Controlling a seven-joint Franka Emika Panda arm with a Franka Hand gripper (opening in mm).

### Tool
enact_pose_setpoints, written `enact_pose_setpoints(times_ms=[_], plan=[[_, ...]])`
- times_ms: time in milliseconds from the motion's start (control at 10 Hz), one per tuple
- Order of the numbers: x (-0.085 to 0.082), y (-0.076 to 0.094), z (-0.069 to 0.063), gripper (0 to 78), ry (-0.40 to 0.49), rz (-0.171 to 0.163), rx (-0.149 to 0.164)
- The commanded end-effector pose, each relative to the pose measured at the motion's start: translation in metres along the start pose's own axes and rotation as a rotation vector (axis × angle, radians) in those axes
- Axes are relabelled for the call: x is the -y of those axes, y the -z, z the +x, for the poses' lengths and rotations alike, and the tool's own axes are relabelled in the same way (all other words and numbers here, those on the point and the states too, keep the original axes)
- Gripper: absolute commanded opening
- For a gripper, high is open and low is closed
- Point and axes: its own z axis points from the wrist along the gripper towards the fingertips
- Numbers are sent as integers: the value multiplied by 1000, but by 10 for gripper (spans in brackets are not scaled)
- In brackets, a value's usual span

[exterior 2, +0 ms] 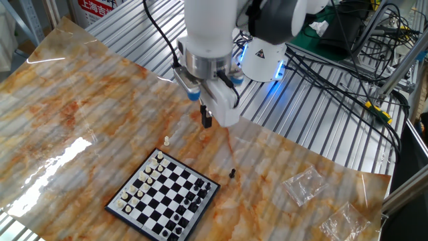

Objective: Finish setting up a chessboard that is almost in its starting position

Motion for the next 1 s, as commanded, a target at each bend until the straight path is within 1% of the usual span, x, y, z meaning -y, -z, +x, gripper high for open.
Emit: enact_pose_setpoints(times_ms=[100, 300, 400, 600, 700, 900, 1000], plan=[[-8, -18, 4, 0, -18, 19, 18], [-13, -31, 11, 0, -41, 14, 27], [-14, -38, 11, 0, -50, 11, 31], [-15, -45, 10, 0, -55, 6, 39], [-17, -64, 8, 0, -63, -3, 53], [-17, -80, 5, 0, -72, -16, 73], [-16, -86, 5, 0, -78, -15, 72]])
